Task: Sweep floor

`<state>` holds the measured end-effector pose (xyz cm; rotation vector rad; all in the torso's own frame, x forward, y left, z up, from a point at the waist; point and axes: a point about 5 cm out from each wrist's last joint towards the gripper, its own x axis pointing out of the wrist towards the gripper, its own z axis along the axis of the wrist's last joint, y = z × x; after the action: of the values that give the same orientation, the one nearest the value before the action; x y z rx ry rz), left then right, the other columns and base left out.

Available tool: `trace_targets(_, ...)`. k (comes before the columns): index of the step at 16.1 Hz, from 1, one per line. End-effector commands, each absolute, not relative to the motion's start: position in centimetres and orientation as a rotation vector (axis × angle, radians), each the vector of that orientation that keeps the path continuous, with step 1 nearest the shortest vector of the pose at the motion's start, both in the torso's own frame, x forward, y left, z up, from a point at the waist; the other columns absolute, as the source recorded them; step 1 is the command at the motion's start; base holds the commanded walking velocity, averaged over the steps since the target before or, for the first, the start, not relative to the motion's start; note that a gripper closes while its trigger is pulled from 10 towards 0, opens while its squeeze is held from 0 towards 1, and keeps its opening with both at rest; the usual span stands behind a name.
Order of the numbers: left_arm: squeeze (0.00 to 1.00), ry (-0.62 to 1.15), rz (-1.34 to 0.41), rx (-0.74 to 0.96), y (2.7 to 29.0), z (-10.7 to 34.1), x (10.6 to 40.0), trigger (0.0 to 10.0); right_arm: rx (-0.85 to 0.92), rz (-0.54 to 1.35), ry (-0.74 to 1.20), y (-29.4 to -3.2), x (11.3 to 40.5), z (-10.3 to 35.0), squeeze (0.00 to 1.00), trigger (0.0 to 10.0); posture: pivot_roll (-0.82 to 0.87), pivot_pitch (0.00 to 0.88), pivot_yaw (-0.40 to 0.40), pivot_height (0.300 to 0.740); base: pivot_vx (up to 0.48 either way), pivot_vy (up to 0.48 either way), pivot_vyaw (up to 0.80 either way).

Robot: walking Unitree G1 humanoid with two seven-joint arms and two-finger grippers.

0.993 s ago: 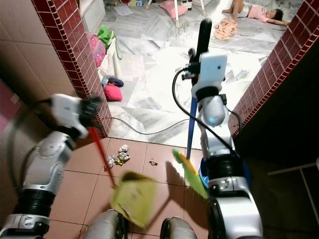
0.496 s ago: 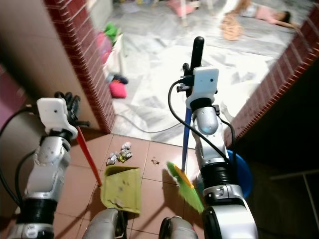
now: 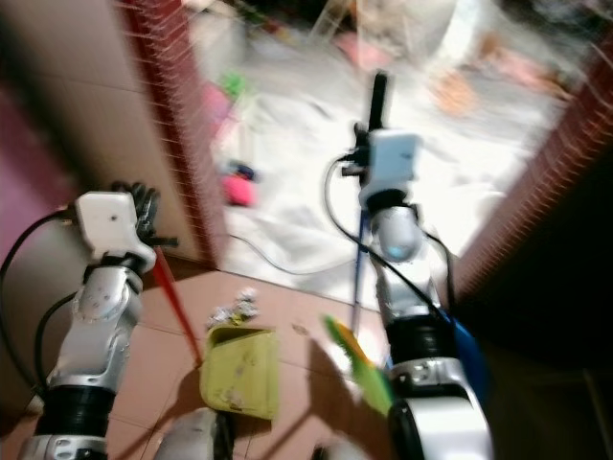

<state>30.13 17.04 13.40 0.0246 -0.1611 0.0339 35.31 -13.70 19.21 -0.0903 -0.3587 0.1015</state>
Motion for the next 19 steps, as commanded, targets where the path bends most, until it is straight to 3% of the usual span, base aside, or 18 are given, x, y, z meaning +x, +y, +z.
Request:
trace_targets(1,0.00,-0.234,0.020,0.040,16.9,15.2,30.5,10.0,-0.101,0.125,-0.436,-13.0,35.1,20.7,0.00,10.0,0.00,0.036,-0.028,0.740,0.416,0.240,0.00)
trace_targets(9,0.00,-0.222,0.013,0.031,16.5,15.0,30.5,10.0,-0.095,0.132,-0.442,-12.7,34.9,20.6,0.00,10.0,0.00,0.045,-0.029,0.740,0.400,0.000,0.00)
trace_targets(19,0.00,-0.272,0.049,0.136,16.6,15.5,30.5,10.0,-0.077,0.108,-0.414,-13.6,34.6,20.0,0.00,10.0,-0.01,0.072,-0.029,0.740,0.000,0.000,0.00)
